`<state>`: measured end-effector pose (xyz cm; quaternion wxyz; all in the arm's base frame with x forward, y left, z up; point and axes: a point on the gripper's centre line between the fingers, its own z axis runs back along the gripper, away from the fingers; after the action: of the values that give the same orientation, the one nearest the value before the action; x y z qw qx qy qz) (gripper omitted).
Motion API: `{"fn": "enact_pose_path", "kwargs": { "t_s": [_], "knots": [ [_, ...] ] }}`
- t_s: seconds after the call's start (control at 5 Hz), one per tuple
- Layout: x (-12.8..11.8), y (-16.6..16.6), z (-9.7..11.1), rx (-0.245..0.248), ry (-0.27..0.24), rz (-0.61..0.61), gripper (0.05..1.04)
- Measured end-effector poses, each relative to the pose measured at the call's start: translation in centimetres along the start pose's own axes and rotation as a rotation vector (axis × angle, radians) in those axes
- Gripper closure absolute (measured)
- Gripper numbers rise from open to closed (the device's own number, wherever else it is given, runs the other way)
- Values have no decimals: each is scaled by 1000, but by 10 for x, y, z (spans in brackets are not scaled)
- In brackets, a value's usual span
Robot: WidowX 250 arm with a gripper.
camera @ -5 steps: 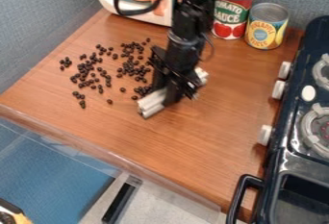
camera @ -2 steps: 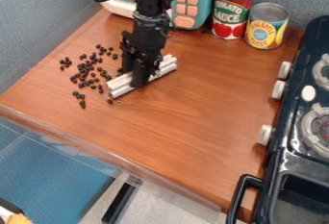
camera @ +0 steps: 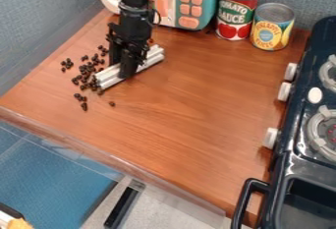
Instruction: Sweep into pile
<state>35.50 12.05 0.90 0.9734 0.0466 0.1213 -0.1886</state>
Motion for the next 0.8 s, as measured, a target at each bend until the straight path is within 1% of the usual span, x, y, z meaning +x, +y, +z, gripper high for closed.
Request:
{"fn": "enact_pose_path", "kwargs": {
  "t_s": [0.2, 0.4, 0.8],
  "knots": [
    [6, 8, 0, -13, 0, 12, 705],
    [10, 26, 1, -12, -19, 52, 705],
    [17, 41, 3, -16, -28, 84, 705]
  ]
}}
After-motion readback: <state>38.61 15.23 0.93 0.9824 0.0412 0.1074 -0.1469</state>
